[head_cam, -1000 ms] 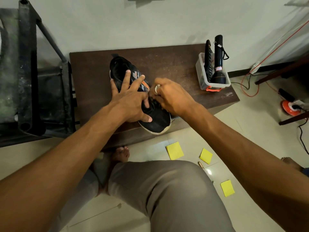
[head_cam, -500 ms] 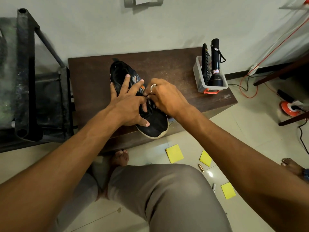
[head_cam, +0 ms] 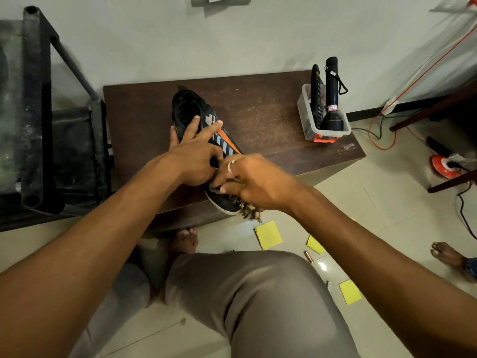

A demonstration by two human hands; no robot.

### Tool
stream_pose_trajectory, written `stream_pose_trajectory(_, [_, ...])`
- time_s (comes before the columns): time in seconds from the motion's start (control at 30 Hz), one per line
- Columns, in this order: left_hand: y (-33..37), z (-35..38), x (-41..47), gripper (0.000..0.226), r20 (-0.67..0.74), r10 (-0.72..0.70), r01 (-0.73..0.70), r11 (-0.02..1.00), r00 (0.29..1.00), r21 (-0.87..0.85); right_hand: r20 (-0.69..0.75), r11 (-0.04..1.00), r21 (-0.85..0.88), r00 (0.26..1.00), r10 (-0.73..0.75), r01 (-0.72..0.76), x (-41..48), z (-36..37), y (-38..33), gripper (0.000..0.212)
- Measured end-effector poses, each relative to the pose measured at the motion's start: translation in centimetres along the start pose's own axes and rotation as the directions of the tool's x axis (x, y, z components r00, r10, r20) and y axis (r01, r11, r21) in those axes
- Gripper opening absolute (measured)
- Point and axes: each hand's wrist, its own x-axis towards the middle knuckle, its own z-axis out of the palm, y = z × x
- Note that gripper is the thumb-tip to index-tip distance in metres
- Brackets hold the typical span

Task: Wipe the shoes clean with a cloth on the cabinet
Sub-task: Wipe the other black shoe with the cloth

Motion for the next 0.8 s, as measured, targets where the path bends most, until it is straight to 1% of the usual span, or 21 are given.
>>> stream_pose_trajectory(0.07, [0.0, 0.2, -0.1, 0.022, -0.009, 0.007, -0.007, 1.0, 1.0, -0.003, 0.015, 0.998, -0.055, 0.999, -0.035, 0.036, 0.1, 1.3, 0.2, 0.022])
stream_pose_trajectory(0.1, [-0.1, 0.2, -0.1, 0.019, -0.015, 0.015, -0.015, 1.0, 1.0, -0.01, 0.045, 0.997, -0.061, 0.998, -0.041, 0.044, -0.3, 1.4, 0.3, 0.022])
stream_pose_trajectory(0.17, [-0.2, 0.3, -0.2, 0.012, -0.019, 0.023, -0.023, 0.999, 1.0, -0.029, 0.159, 0.998, -0.061, 0.987, -0.017, 0.027, -1.0, 0.7, 0.6, 0.025])
stream_pose_trajectory(0.23, [-0.1, 0.3, -0.4, 0.011, -0.016, 0.022, -0.022, 0.999, 1.0, -0.041, 0.283, 0.994, -0.104, 0.959, 0.006, 0.024, -0.9, -0.5, 0.6, 0.027])
stream_pose_trajectory(0.27, [-0.1, 0.2, -0.4, 0.013, -0.016, 0.02, -0.021, 0.999, 1.0, -0.043, 0.309, 0.992, -0.12, 0.951, 0.004, 0.035, -0.5, -1.0, 0.5, 0.027])
stream_pose_trajectory(0.3, [-0.1, 0.1, -0.4, 0.016, -0.01, 0.02, -0.02, 0.999, 1.0, -0.045, 0.295, 0.992, -0.116, 0.955, -0.017, 0.053, 0.0, -1.1, 0.2, 0.026])
stream_pose_trajectory(0.4, [-0.3, -0.5, -0.5, 0.029, 0.027, 0.034, -0.031, 0.994, 0.999, -0.108, 0.1, 0.989, -0.093, 0.989, -0.108, 0.118, 1.1, 0.2, 0.0, 0.024])
stream_pose_trajectory(0.47, [-0.4, -0.7, -0.6, 0.029, 0.037, 0.042, -0.035, 0.987, 0.998, -0.158, 0.063, 0.987, -0.108, 0.992, -0.11, 0.116, 0.6, 1.5, 0.4, 0.025])
stream_pose_trajectory(0.53, [-0.5, -0.6, -0.6, 0.026, 0.025, 0.046, -0.042, 0.986, 0.999, -0.161, 0.13, 0.988, -0.132, 0.989, -0.065, 0.082, -0.2, 1.6, 0.8, 0.026])
stream_pose_trajectory(0.63, [-0.5, -0.5, -0.5, 0.024, 0.023, 0.047, -0.042, 0.986, 0.999, -0.164, 0.302, 0.985, -0.168, 0.953, 0.027, 0.026, -1.0, -0.2, 1.0, 0.028])
stream_pose_trajectory(0.67, [-0.5, -0.5, -0.5, 0.025, 0.024, 0.045, -0.04, 0.985, 0.999, -0.166, 0.327, 0.987, -0.161, 0.945, 0.031, 0.024, -0.8, -0.8, 0.9, 0.028])
stream_pose_trajectory(0.7, [-0.5, -0.6, -0.6, 0.027, 0.027, 0.043, -0.038, 0.986, 0.999, -0.164, 0.318, 0.99, -0.14, 0.948, 0.01, 0.036, -0.5, -1.2, 0.7, 0.028])
stream_pose_trajectory(0.73, [-0.4, -0.6, -0.6, 0.028, 0.03, 0.041, -0.036, 0.987, 0.999, -0.159, 0.267, 0.99, -0.121, 0.963, -0.032, 0.066, -0.1, -1.1, 0.3, 0.028])
stream_pose_trajectory(0.8, [-0.3, -0.5, -0.6, 0.029, 0.025, 0.034, -0.03, 0.987, 0.999, -0.155, 0.094, 0.983, -0.122, 0.988, -0.125, 0.136, 0.5, 0.2, 0.2, 0.025])
